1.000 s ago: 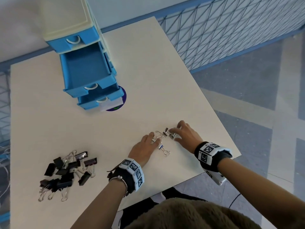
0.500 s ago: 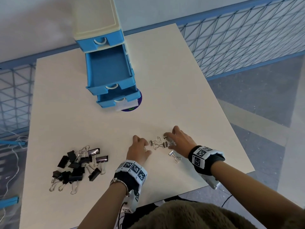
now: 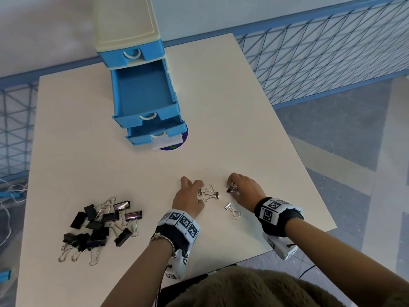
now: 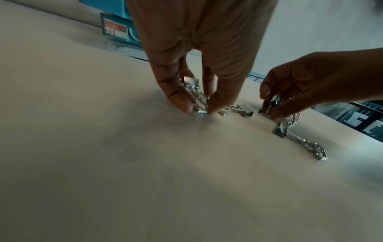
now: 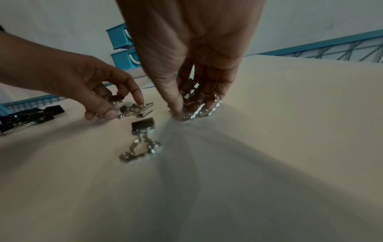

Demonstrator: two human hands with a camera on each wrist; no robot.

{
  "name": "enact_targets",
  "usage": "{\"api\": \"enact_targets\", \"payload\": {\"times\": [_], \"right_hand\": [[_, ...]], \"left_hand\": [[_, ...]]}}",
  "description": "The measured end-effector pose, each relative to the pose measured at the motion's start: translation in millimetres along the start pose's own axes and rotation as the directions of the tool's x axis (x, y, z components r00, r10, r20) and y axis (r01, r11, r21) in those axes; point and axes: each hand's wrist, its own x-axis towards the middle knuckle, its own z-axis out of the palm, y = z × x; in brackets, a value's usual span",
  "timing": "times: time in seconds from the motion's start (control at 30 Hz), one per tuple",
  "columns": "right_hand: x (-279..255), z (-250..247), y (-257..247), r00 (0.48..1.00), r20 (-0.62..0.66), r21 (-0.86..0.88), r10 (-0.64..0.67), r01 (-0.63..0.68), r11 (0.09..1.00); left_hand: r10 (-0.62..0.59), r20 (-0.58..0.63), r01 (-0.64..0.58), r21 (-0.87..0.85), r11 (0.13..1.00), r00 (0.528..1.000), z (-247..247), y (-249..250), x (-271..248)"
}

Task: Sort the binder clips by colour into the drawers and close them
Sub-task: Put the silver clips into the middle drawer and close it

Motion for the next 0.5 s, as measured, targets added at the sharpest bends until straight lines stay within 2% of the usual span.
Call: {"api": "enact_targets", "payload": {"times": [0.13,0.23,0.33,0.5], "right_hand": [[-5,-1,7,0.999,0.000,0.046,0.052,-0.052,0.998],[-8,0,13,0.991,-0.001,0.172,0.133,-0.131,0.976],[-9,0,14,0.976,-0.001,0.310,0.216,-0.205,0.928],[-8,-3,17,0.967,0.021,0.374,0.252,-0.242,0.895]], "left_hand": [[0.015,-0.061,-0.016,-0.015,1.000,0.998,1,2,3],[0.030,-0.084,-0.032,-0.025,0.999,0.996,5,3,6],[0.054,-0.062,-0.054,0.007,0.999,0.997,7,3,9],[0.010,-0.050,-0.007,0.051,0.999,0.999,7,1,9]]}}
